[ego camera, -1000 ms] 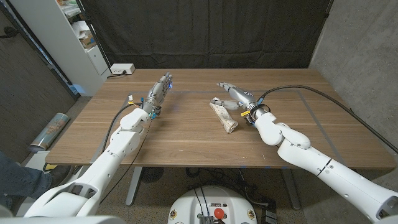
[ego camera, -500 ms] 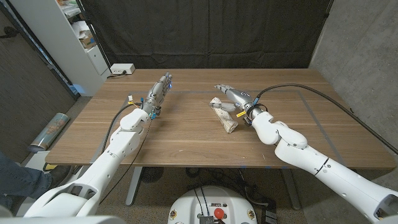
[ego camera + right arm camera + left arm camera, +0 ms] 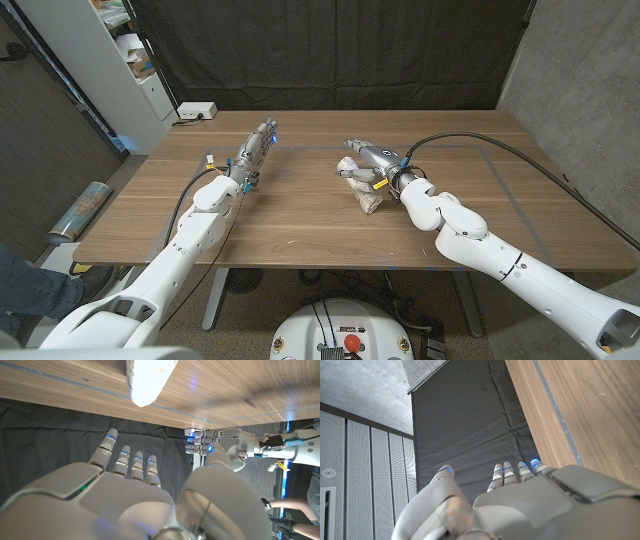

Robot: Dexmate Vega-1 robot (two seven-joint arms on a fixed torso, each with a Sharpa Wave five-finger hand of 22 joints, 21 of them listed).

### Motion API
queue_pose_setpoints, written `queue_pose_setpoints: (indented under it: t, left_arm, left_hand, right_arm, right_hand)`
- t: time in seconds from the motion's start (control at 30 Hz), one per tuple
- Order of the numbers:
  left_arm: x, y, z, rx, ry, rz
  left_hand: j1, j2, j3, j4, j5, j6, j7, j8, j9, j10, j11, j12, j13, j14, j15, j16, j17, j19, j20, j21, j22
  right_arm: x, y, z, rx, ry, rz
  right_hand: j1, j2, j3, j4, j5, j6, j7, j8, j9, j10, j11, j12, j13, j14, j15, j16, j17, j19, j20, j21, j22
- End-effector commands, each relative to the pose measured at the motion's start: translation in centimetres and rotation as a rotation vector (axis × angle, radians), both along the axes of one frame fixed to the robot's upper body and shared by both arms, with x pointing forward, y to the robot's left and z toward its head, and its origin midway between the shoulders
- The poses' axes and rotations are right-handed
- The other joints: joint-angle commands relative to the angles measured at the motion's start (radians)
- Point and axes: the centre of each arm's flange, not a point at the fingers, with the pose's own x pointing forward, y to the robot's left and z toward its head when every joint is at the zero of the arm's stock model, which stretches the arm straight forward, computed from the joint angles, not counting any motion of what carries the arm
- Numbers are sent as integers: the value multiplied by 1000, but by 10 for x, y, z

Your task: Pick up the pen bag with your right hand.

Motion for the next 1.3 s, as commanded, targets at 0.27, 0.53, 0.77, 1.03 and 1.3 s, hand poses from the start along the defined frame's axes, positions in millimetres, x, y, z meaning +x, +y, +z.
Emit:
queue_pose_setpoints:
  t: [0.27, 0.53, 0.77, 1.03, 1.3]
  left_arm:
    - [-6, 3, 0, -3, -10, 5]
    - [-6, 4, 0, -7, -11, 4]
    - [-6, 4, 0, -1, -7, 4]
    - [-4, 3, 1, -2, -3, 4]
    - [-2, 1, -1, -2, 2, -2]
  left_hand:
    - [2, 9, -2, -6, -4, 7, 4, -3, 4, -4, 0, 1, -1, -1, 6, -2, 3, -1, 12, -2, 5]
    - [2, 9, -3, -7, -4, 9, 5, -3, 4, -4, 0, 1, -1, -1, 6, -2, 3, -2, 13, -2, 5]
    - [1, 10, -4, -8, -4, 9, 4, -3, 4, -3, 1, 2, -1, -1, 5, -2, 3, -3, 15, -2, 5]
    - [0, 10, -5, -9, -5, 11, 5, -3, 4, -3, -2, 1, -1, -1, 5, -2, 3, -3, 18, -2, 5]
    - [0, 11, -5, -10, -5, 13, 5, -3, 4, -4, -3, 1, -1, -1, 5, -2, 3, -4, 20, -3, 5]
  right_arm:
    - [8, 8, -3, -68, 50, -72]
    - [15, 9, -5, -89, 73, -103]
    - [20, 7, -6, -91, 91, -119]
    - [31, 2, -11, -90, 124, -156]
    - [38, 2, -15, -101, 150, -198]
  right_hand:
    - [3, -20, -11, -3, 13, -37, 2, -4, 2, -21, 11, -1, 5, -5, 14, 6, 3, 0, 7, -2, 3]
    - [5, -25, -17, -6, 20, -70, 5, -5, 2, -29, 19, 1, 4, -7, 19, 7, 3, 0, 8, -2, 3]
    - [8, -27, -22, -8, 25, -99, 7, -6, 3, -35, 23, 2, 4, -8, 20, 8, 3, 1, 8, -2, 4]
    - [11, -28, -25, -10, 29, -110, 9, -3, 3, -31, 27, 5, 4, 1, 24, 13, 2, 3, 8, -1, 4]
    - [18, -30, -39, -14, 43, -59, 68, 26, 2, 12, 53, 22, 3, 6, 22, 16, 1, 15, 8, 1, 5]
